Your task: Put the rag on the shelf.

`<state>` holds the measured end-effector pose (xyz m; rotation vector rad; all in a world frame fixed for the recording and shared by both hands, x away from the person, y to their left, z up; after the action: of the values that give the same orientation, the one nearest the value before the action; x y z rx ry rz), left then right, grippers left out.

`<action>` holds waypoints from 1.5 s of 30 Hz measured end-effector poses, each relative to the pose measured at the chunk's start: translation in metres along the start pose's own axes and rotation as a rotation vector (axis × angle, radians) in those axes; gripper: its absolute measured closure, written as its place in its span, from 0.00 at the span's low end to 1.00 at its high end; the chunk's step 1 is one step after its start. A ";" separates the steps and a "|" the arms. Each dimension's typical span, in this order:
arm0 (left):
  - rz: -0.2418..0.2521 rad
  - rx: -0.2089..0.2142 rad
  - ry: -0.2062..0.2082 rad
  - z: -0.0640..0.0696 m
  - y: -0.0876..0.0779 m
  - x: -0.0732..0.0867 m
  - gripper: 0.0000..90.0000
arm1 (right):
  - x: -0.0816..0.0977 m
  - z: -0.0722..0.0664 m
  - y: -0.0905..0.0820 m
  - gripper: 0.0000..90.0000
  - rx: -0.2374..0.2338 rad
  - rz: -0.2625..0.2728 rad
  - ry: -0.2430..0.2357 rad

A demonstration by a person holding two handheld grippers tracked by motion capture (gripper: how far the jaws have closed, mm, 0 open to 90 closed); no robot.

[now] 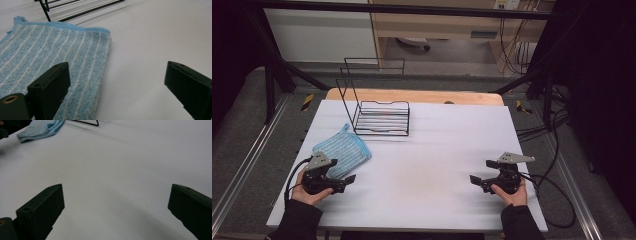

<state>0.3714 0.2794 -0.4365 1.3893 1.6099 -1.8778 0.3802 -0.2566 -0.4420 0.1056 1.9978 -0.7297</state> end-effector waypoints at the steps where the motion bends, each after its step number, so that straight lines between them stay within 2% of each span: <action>1: -0.002 -0.002 0.003 0.000 0.000 0.000 0.07 | 0.000 0.000 0.000 0.01 0.001 0.003 -0.004; 5: -0.003 -0.011 -0.012 -0.005 -0.003 0.001 0.08 | 0.000 0.000 -0.001 0.01 0.002 0.005 0.001; 13: -0.035 -0.033 0.002 -0.012 -0.005 0.006 0.16 | 0.000 0.000 0.000 0.01 0.013 -0.007 0.004; 14: -0.045 -0.041 0.007 -0.013 -0.005 0.007 0.22 | 0.000 0.000 0.000 0.01 0.013 -0.008 0.006; 15: -0.057 -0.050 0.000 -0.015 -0.004 0.008 0.22 | 0.000 0.000 0.000 0.01 0.013 -0.008 0.006; 17: -0.085 -0.061 -0.013 -0.018 -0.002 0.012 0.30 | 0.000 0.000 0.001 0.02 0.013 -0.012 0.004; 19: -0.093 -0.065 -0.012 -0.019 -0.001 0.013 0.34 | 0.001 0.000 0.001 0.02 0.013 -0.016 0.006; 20: -0.100 -0.070 -0.013 -0.020 0.000 0.013 0.39 | 0.001 0.000 0.002 0.02 0.012 -0.019 0.006; 23: -0.125 -0.073 -0.001 -0.022 0.003 0.016 0.44 | 0.001 0.000 0.002 0.02 0.012 -0.020 0.008; 26: -0.145 -0.078 0.021 -0.023 0.007 0.019 0.54 | 0.001 0.000 0.003 0.02 0.010 -0.024 0.014; 32: -0.159 -0.114 0.052 -0.023 0.013 0.020 0.66 | 0.001 0.001 0.005 0.02 0.013 -0.031 0.008; 35: -0.167 -0.125 0.053 -0.022 0.014 0.019 0.69 | 0.001 0.001 0.005 0.02 0.013 -0.030 0.008; 39: -0.175 -0.135 0.043 -0.024 0.015 0.018 0.84 | 0.001 0.001 0.005 0.02 0.011 -0.029 0.009; 45: -0.181 -0.129 0.039 -0.025 0.016 0.015 0.91 | 0.001 0.001 0.005 0.02 0.010 -0.031 0.008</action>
<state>0.3870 0.3015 -0.4558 1.2725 1.8963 -1.8154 0.3822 -0.2538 -0.4453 0.0839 2.0076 -0.7600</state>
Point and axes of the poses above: each handheld gripper's, and its own axes: y roughly forward along the jaws, x roughly out of its underside, z roughly to its right, the point moved 2 cm from there along y, roughly forward along the jaws, and after that the axes turned 14 degrees about -x, right-handed, at the moved point
